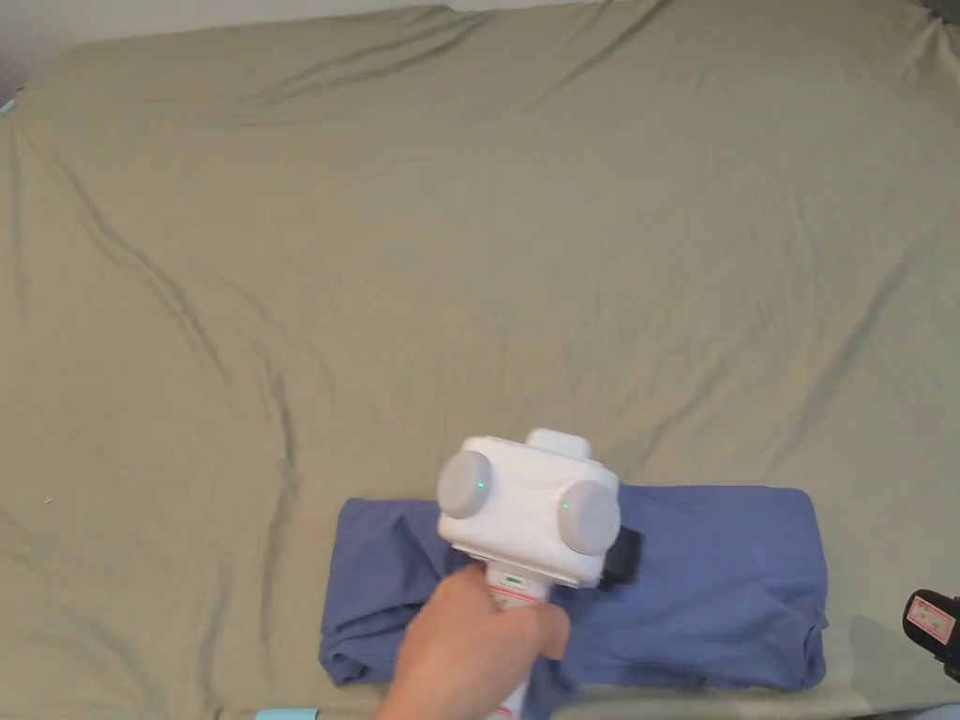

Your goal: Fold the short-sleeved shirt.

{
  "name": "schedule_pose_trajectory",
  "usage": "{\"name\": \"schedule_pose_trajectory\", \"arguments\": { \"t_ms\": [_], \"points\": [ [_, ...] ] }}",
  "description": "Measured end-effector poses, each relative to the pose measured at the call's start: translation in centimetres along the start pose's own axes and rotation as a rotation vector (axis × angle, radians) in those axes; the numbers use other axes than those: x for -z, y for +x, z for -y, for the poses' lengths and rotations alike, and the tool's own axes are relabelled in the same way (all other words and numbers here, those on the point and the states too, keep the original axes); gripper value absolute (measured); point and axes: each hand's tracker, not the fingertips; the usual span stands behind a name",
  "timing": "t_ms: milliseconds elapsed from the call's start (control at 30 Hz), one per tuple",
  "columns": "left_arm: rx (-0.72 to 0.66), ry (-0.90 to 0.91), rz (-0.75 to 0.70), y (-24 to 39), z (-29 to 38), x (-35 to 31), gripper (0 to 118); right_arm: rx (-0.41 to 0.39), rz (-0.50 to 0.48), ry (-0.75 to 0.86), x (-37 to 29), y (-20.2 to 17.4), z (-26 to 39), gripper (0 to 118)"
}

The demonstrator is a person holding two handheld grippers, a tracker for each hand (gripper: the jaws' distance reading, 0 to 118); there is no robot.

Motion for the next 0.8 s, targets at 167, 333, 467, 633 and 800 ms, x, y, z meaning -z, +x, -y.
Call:
{"name": "schedule_pose_trajectory", "arguments": {
  "t_ms": [167,333,467,633,800],
  "points": [
    [-0.093,0.043,0.101,-1.9,0.2,-2.7,101,-0.011,0.006,-0.002,-0.3,-0.2,-0.3,0],
    [-0.14,0.152,-0.069,-8.6,2.5,-9.5,0,-0.02,-0.019,-0.017,0.8,-0.6,-0.4,0],
    [-0.081,0.065,-0.553,-12.9,3.4,-7.2,0,-0.017,-0.062,-0.036,2.0,-0.9,-0.2,0],
    [0.07,-0.12,-0.676,-8.3,2.6,0.8,0,-0.009,-0.094,-0.054,2.5,-1.4,0.4,0],
    [0.433,-0.022,-0.681,7.7,4.1,4.8,0,0.022,-0.07,-0.055,1.2,-0.7,0.8,0]
  ]
}}
